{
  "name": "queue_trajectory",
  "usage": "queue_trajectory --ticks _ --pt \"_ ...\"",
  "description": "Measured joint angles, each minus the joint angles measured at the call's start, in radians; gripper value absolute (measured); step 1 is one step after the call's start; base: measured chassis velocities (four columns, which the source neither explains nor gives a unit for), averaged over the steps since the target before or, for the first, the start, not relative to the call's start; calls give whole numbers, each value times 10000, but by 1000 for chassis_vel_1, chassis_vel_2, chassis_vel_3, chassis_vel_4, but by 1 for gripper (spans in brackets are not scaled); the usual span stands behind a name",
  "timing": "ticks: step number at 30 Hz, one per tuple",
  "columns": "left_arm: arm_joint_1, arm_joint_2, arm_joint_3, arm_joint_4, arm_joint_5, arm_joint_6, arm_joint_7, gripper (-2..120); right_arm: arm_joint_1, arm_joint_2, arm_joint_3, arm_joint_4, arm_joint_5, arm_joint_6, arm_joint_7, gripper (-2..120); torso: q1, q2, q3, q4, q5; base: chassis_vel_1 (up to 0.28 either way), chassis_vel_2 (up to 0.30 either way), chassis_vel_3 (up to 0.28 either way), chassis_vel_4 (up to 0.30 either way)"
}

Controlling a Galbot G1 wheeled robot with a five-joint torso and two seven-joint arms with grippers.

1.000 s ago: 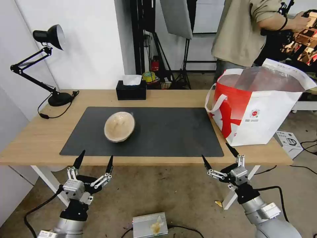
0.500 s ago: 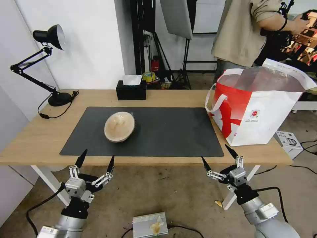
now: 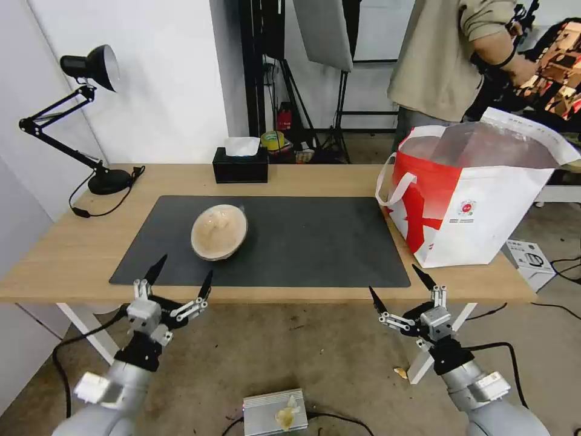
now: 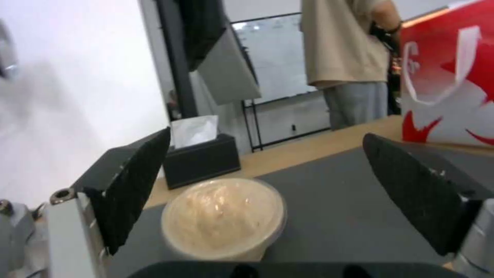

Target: Pick up the trash from the table and place it into the takeout bag.

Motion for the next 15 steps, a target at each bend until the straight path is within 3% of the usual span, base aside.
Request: queue_trajectory --ticks 3,5,7,8,15 --pt "-270 437 126 174 -34 19 -15 100 0 0 1 0 1 0 2 100 0 0 0 0 1 0 0 0 0" --pt "-643 1254 283 477 -253 22 -30 100 0 0 1 0 4 0 4 100 0 -1 0 0 0 0 0 0 0" --pt "-703 1419 314 527 -314 23 -34 100 0 -1 0 0 3 0 3 100 0 0 0 0 0 0 0 0 0" --pt "-894 1953 413 707 -498 23 -99 100 0 0 1 0 4 0 4 100 0 -1 0 0 1 0 0 0 0" --pt "-1329 3355 583 1286 -642 75 -273 100 0 -1 0 2 7 0 8 100 0 0 0 -1 1 0 0 0 0"
